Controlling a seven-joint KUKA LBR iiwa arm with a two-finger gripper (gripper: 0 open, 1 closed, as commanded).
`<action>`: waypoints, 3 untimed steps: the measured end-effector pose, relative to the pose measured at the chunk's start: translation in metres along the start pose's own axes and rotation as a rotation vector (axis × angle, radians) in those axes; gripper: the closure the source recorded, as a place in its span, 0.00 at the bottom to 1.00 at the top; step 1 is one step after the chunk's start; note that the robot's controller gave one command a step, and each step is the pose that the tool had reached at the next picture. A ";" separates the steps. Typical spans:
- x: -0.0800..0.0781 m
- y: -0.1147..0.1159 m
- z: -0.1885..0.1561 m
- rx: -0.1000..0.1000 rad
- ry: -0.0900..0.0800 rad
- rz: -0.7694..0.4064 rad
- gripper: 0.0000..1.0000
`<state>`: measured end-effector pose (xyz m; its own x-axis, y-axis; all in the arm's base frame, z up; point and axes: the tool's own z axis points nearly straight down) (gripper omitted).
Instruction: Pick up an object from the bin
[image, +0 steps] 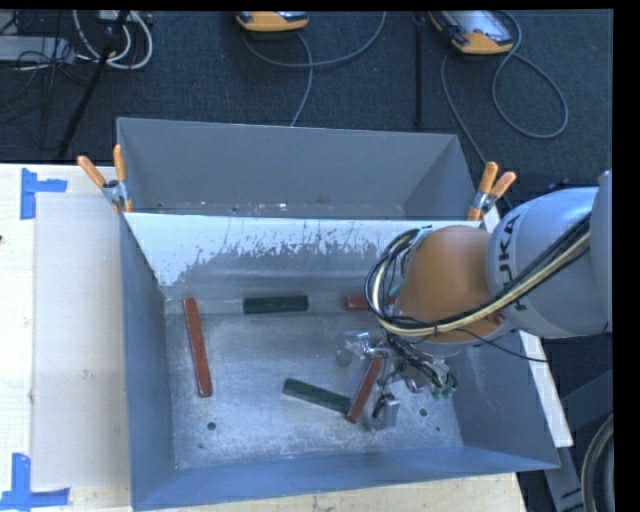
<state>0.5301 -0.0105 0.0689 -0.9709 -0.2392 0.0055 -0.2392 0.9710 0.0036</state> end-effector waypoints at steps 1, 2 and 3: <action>-0.002 -0.002 -0.001 0.003 -0.004 0.000 1.00; 0.000 -0.026 -0.147 0.006 -0.014 0.039 1.00; 0.002 -0.025 -0.142 0.004 -0.007 0.038 0.00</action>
Offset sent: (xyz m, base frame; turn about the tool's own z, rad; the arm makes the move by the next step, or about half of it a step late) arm 0.0000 0.0000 0.0000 0.0000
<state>0.5351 -0.0354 0.2112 -0.9794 -0.2018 -0.0010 -0.2018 0.9794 0.0000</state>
